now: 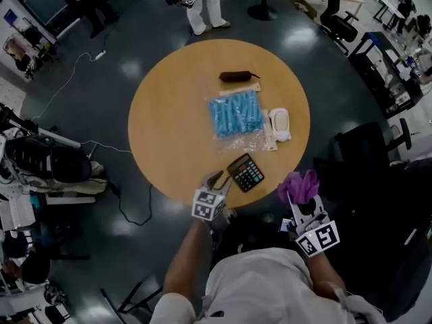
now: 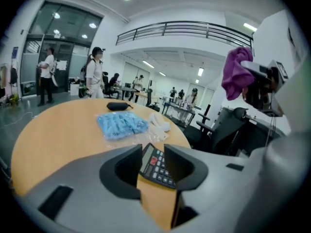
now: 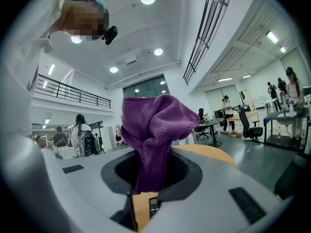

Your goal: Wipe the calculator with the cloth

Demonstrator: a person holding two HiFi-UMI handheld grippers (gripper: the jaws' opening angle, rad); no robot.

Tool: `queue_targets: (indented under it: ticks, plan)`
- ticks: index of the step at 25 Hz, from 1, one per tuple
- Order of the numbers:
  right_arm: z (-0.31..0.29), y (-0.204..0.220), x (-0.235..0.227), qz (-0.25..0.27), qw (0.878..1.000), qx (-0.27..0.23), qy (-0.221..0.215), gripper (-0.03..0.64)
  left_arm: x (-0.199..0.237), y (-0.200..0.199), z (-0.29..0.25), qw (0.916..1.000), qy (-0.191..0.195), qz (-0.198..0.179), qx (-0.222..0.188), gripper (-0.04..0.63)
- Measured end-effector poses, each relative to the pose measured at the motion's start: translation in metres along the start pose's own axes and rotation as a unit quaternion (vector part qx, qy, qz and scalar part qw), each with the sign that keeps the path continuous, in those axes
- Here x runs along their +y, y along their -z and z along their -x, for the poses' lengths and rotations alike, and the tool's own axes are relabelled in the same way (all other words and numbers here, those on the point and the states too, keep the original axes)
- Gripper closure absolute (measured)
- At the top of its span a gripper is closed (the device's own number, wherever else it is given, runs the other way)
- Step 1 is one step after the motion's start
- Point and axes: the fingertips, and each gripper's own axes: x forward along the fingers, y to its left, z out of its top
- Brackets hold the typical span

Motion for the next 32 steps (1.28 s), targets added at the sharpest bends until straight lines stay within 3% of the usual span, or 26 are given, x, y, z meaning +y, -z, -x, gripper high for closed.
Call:
queue_targets:
  ticks: [5,9,14,22,26,29,32]
  plan:
    - [-0.025,0.012,-0.020,-0.019,1.000,0.022,-0.001,0.528,0.024,0.030,-0.070,0.9922,0.065,0.019,0.104,0.465]
    - [-0.046,0.023,-0.040,-0.032,0.998,0.048,-0.017,0.528,0.032,0.052,-0.105,0.9813,0.096,0.043,0.161,0.455]
    - [-0.070,0.032,-0.068,-0.044,0.996,0.066,-0.035,0.528,0.017,0.066,-0.128,0.9663,0.145,0.029,0.210,0.443]
    - [-0.095,0.046,-0.089,-0.054,0.993,0.088,-0.061,0.528,0.011,0.061,-0.124,0.9645,0.166,0.093,0.183,0.501]
    - [-0.094,0.048,-0.091,-0.041,0.993,0.093,-0.067,0.528,0.001,0.051,-0.106,0.9676,0.157,0.149,0.130,0.540]
    - [-0.093,0.053,-0.086,-0.017,0.992,0.096,-0.076,0.528,0.002,0.045,-0.092,0.9716,0.125,0.179,0.092,0.546]
    - [-0.090,0.063,-0.078,0.017,0.989,0.116,-0.086,0.528,0.002,0.019,-0.066,0.9677,0.101,0.229,0.033,0.546]
